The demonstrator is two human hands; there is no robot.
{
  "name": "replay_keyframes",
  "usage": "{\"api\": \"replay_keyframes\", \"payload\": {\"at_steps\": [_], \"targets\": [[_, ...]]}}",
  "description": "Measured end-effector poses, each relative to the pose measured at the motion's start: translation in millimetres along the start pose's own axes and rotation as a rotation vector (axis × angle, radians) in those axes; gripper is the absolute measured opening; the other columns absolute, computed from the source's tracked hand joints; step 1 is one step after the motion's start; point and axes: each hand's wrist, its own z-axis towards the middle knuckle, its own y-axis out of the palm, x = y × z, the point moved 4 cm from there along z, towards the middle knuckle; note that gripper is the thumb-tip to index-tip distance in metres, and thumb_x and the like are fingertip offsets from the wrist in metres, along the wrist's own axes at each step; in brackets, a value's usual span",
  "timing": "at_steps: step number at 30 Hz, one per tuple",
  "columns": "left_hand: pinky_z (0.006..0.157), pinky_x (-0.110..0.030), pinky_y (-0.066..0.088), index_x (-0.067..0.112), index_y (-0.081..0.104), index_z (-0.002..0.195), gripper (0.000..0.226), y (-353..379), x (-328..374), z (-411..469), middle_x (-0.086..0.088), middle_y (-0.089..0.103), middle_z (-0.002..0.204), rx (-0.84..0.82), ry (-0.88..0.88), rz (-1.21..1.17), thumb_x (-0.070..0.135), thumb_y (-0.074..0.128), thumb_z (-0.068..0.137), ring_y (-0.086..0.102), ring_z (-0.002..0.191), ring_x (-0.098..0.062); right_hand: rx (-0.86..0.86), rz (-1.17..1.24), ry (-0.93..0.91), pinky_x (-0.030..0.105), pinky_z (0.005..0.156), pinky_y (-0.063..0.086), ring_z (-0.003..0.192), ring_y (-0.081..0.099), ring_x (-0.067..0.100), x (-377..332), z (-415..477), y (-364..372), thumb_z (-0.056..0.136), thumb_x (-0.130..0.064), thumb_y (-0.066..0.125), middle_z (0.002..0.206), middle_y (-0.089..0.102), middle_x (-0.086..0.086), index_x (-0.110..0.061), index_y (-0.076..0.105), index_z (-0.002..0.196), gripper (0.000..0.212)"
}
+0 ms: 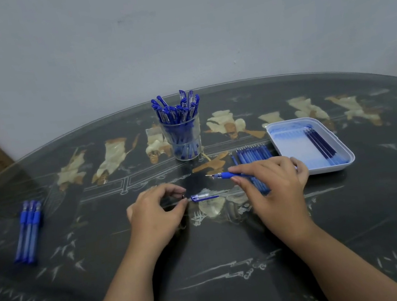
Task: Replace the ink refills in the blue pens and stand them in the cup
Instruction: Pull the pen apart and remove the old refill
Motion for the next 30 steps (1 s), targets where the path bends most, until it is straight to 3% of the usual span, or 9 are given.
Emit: {"api": "replay_keyframes", "payload": {"at_steps": [2,7,9,11,15,19,22,25,30], "targets": [[0.105,-0.045,0.034,0.048,0.062,0.080,0.024,-1,0,-1,0.030,0.066,0.078,-0.002,0.014,-0.013,0.031,0.079,0.076,0.055,0.102,0.000,0.034,-0.020,-0.022,0.058,0.101,0.026,0.095,0.052,0.012,-4,2,-4,0.086,-0.045,0.062,0.092,0.064,-0.021,-0.042,0.071,0.097,0.014],[0.106,-0.040,0.029,0.055,0.055,0.087,0.033,-2,2,-2,0.029,0.063,0.095,0.025,0.051,-0.009,0.029,0.074,0.079,0.055,0.111,-0.006,0.071,0.061,0.074,0.044,0.092,0.030,0.094,0.051,0.012,-17,12,-15,0.080,-0.053,0.061,0.083,0.061,-0.022,-0.042,0.072,0.091,0.019],[0.106,-0.045,0.035,0.053,0.057,0.092,0.024,-9,7,-5,0.027,0.062,0.100,0.152,0.139,-0.099,0.037,0.067,0.078,0.056,0.111,-0.006,0.045,0.124,0.122,0.045,0.093,0.035,0.092,0.054,0.008,-23,15,-18,0.078,-0.055,0.064,0.075,0.062,-0.027,-0.043,0.071,0.088,0.018],[0.099,-0.033,0.043,0.042,0.063,0.096,0.020,-14,20,-11,0.020,0.067,0.099,0.194,0.268,-0.246,0.044,0.063,0.076,0.061,0.104,-0.005,-0.016,0.268,0.217,0.047,0.093,0.042,0.088,0.059,0.005,-26,17,-20,0.078,-0.046,0.072,0.073,0.065,-0.028,-0.040,0.071,0.084,0.009],[0.077,-0.020,0.053,0.016,0.070,0.089,0.034,6,48,-25,0.001,0.073,0.085,-0.131,0.233,-0.580,0.034,0.087,0.067,0.069,0.080,-0.012,-0.154,0.649,0.506,0.024,0.076,0.052,0.077,0.068,0.004,-23,15,-14,0.077,-0.023,0.080,0.074,0.074,-0.008,-0.023,0.075,0.085,0.009],[0.070,-0.020,0.055,0.012,0.071,0.087,0.027,21,48,-27,-0.003,0.073,0.080,-0.185,0.149,-0.661,0.010,0.084,0.063,0.069,0.072,-0.011,-0.204,0.756,0.599,0.014,0.068,0.050,0.076,0.069,0.008,-25,10,-8,0.078,-0.019,0.079,0.076,0.075,0.002,-0.018,0.073,0.087,0.012],[0.070,-0.020,0.056,0.015,0.073,0.082,0.022,17,44,-25,0.000,0.075,0.080,-0.150,0.147,-0.660,0.009,0.083,0.063,0.070,0.072,-0.010,-0.210,0.821,0.611,0.020,0.075,0.052,0.080,0.068,0.013,-27,11,-10,0.082,-0.020,0.075,0.083,0.073,0.013,-0.021,0.072,0.095,0.013],[0.066,-0.021,0.056,0.024,0.075,0.080,0.022,14,42,-24,0.003,0.075,0.079,-0.119,0.190,-0.555,0.010,0.085,0.065,0.070,0.072,-0.011,-0.153,0.879,0.600,0.021,0.078,0.053,0.084,0.067,0.006,-27,16,-17,0.083,-0.019,0.071,0.087,0.075,0.002,-0.019,0.075,0.094,0.011],[0.064,-0.015,0.052,0.026,0.076,0.080,0.018,13,40,-23,0.007,0.074,0.080,-0.078,0.222,-0.511,0.025,0.082,0.063,0.069,0.070,-0.008,-0.088,0.993,0.680,0.036,0.085,0.053,0.092,0.068,0.019,-19,19,-21,0.073,-0.031,0.071,0.092,0.075,0.004,-0.017,0.073,0.094,0.025]]}}
